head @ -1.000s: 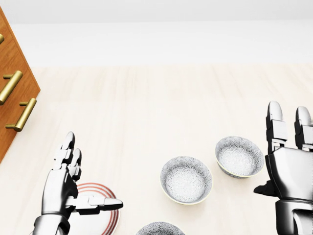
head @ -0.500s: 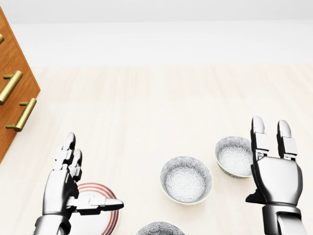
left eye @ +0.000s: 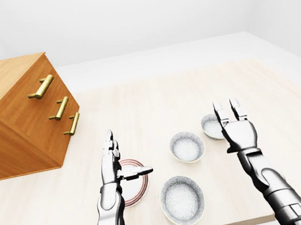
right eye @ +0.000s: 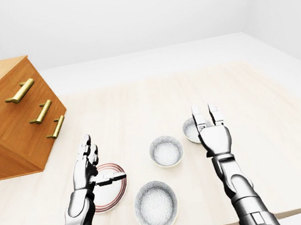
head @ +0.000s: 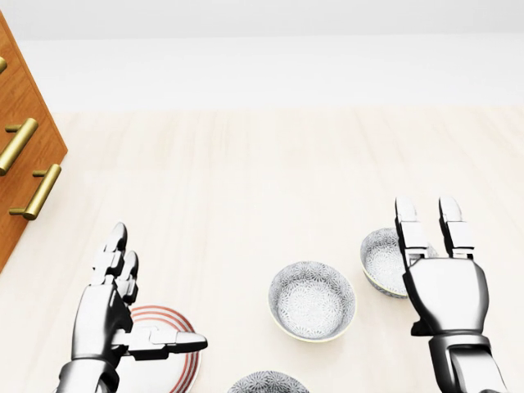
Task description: Stack the bowl at the front on the bowl in the middle.
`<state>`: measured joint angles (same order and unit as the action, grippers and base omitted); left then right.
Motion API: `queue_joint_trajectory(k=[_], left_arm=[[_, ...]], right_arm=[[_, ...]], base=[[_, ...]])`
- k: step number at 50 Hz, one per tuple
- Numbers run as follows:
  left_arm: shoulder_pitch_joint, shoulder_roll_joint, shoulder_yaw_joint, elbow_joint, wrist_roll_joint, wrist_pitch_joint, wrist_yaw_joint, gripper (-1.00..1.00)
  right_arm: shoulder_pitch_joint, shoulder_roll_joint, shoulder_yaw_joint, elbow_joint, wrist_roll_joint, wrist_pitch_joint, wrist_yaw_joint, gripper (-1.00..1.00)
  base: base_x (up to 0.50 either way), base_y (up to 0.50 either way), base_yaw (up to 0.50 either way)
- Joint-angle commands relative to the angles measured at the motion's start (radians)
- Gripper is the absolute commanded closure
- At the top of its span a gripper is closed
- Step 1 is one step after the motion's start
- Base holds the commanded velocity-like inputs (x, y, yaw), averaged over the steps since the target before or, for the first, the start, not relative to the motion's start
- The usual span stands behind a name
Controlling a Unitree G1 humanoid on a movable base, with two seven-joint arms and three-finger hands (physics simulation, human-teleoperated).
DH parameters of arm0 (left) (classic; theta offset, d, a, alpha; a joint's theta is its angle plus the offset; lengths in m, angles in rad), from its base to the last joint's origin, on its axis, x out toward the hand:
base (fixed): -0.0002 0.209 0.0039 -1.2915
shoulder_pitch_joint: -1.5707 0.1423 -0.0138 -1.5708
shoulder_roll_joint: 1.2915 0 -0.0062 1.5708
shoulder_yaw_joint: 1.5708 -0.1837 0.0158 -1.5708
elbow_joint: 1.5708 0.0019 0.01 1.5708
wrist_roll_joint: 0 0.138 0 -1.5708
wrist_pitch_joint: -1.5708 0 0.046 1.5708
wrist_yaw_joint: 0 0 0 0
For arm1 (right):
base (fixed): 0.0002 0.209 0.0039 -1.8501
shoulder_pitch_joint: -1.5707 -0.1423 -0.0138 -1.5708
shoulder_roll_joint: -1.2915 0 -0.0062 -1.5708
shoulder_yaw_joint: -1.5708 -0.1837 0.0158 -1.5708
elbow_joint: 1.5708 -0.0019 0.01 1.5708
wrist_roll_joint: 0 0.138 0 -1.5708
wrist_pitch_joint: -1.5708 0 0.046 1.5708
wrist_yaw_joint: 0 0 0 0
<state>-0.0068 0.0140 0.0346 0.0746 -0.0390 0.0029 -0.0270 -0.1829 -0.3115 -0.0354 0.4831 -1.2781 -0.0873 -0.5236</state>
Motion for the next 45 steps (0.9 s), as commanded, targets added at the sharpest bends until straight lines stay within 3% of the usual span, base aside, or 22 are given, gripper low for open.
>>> queue_joint_trajectory(k=[1, 17, 21, 29, 33, 45], left_arm=[[0.001, -0.001, 0.000, -0.001, -0.006, 0.008, -0.001, -1.00], [0.001, -0.001, 0.000, -0.002, -0.012, 0.016, -0.002, -1.00], [-0.002, -0.001, 0.001, 0.002, -0.016, 0.019, -0.002, -1.00], [-0.002, -0.001, 0.001, 0.002, -0.016, 0.019, -0.002, -1.00], [0.001, -0.003, -0.002, 0.008, -0.016, 0.017, -0.004, -1.00], [0.003, -0.004, -0.003, 0.013, -0.018, 0.015, -0.005, -1.00]], right_arm=[[-0.038, -0.004, 0.024, 0.039, -0.059, 0.000, 0.000, -1.00], [-0.159, -0.015, 0.052, 0.228, -0.055, 0.000, 0.000, -1.00], [-0.255, -0.024, 0.073, 0.410, -0.062, 0.000, 0.000, -1.00], [-0.259, -0.027, 0.080, 0.419, -0.057, 0.000, 0.000, -1.00], [-0.404, -0.035, 0.100, 0.766, -0.040, 0.000, 0.000, -1.00], [-0.431, -0.040, 0.121, 0.819, -0.002, 0.000, 0.000, -1.00]], base=[[0.00, 0.00, 0.00], [0.00, 0.00, 0.00], [0.00, 0.00, 0.00], [0.00, 0.00, 0.00], [0.00, 0.00, 0.00], [0.00, 0.00, 0.00]])
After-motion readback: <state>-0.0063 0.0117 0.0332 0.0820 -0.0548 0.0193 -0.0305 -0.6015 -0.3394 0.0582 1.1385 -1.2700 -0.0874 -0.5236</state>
